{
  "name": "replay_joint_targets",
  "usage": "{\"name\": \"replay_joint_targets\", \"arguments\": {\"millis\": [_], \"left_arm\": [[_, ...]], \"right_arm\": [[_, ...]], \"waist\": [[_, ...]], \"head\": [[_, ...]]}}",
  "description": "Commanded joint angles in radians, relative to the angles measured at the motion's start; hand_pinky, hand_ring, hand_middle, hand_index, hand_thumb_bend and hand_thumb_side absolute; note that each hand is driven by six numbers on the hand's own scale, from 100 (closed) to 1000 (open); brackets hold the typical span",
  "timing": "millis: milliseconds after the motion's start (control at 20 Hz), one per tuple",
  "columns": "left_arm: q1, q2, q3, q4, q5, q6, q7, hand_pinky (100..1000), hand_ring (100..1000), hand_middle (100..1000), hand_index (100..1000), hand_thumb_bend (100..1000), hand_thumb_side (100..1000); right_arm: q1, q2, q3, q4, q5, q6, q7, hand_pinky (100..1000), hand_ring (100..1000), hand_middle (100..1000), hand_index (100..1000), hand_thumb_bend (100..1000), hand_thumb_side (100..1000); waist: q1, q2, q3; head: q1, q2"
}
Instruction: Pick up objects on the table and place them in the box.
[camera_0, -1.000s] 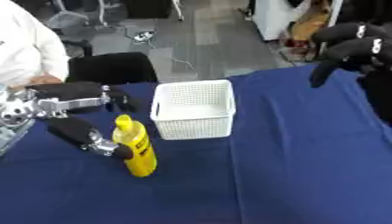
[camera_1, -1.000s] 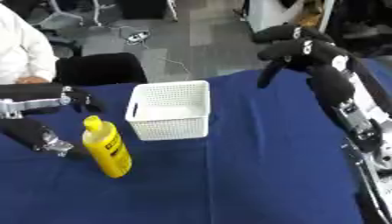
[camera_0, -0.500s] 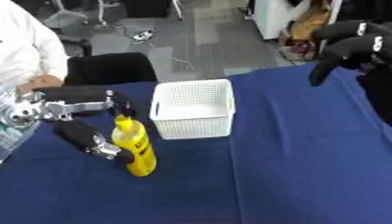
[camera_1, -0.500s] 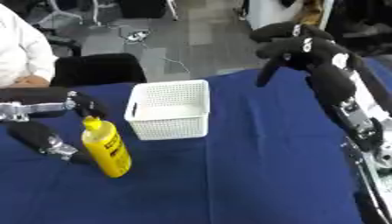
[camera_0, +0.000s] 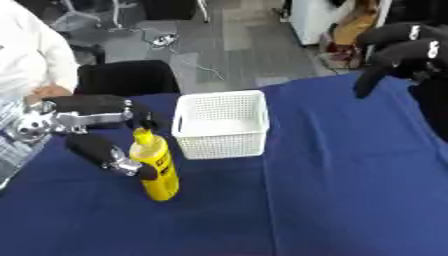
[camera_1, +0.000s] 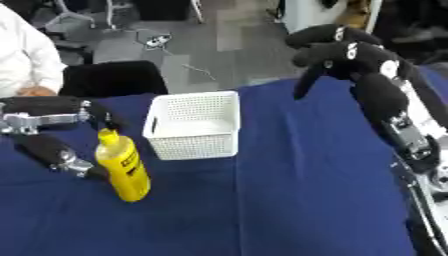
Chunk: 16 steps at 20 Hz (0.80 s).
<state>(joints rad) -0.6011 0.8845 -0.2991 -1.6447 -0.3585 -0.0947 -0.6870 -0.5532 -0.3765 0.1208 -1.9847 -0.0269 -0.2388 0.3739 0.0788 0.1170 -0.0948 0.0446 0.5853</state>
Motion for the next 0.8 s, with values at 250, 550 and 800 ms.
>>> {"name": "replay_joint_targets", "arguments": {"millis": [250, 550, 800], "left_arm": [[-0.002, 0.003, 0.008, 0.021, -0.004, -0.012, 0.021, 749, 778, 834, 948, 695, 853], [-0.009, 0.025, 0.021, -0.027, 0.041, 0.005, 0.001, 741, 775, 828, 951, 686, 859], [-0.012, 0.051, 0.032, -0.072, 0.074, 0.025, -0.023, 742, 776, 826, 950, 683, 861]], "right_arm": [[-0.020, -0.002, -0.002, -0.015, -0.001, 0.000, 0.007, 556, 513, 804, 759, 348, 1000], [-0.013, -0.009, -0.004, -0.015, 0.002, 0.002, 0.009, 556, 513, 804, 759, 348, 1000], [-0.010, -0.012, -0.004, -0.015, 0.003, 0.002, 0.009, 555, 513, 803, 759, 348, 1000]], "waist": [[-0.005, -0.004, 0.000], [-0.003, -0.007, 0.010], [0.000, -0.012, 0.014]], "head": [[0.008, -0.005], [0.000, 0.003], [-0.002, 0.004]]}}
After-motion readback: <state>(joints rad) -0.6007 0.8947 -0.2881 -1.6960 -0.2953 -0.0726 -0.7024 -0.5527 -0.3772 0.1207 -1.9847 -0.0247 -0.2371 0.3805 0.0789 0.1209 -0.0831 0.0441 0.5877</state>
